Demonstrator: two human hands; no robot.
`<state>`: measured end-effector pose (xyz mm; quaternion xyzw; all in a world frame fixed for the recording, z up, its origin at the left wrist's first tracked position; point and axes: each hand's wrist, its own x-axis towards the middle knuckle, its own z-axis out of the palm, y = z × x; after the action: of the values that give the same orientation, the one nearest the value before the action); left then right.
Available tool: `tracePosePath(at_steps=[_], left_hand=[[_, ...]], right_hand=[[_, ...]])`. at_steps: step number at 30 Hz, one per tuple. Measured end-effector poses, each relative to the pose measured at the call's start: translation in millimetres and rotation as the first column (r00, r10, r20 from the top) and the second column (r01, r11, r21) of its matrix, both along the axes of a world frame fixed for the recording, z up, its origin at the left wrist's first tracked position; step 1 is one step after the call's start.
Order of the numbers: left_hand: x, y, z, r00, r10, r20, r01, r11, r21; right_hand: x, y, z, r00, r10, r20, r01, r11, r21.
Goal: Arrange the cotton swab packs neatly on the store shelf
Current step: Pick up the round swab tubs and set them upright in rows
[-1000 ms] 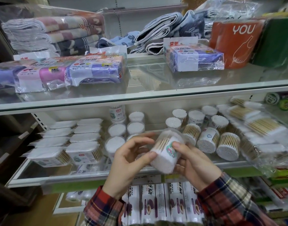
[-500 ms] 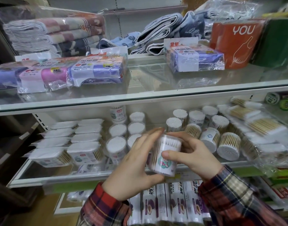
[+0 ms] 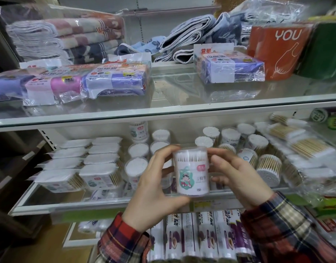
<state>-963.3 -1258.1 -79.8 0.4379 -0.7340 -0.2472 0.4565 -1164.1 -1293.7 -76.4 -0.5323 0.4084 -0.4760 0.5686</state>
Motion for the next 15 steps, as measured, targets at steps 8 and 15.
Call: tracePosePath(at_steps=[8,15], left_hand=[[-6.5,-4.2,-10.0,0.996,-0.063,-0.059,0.063,0.998,-0.008],[-8.6,-15.4,-15.3,0.999,-0.004,0.051,0.002,0.999,0.033]], right_hand=[[-1.5,4.2,-13.7,0.976,0.211,0.054,-0.214,0.975,0.067],[-3.5,-12.5,-5.6,0.979,0.155,-0.135,-0.153,0.988,0.025]])
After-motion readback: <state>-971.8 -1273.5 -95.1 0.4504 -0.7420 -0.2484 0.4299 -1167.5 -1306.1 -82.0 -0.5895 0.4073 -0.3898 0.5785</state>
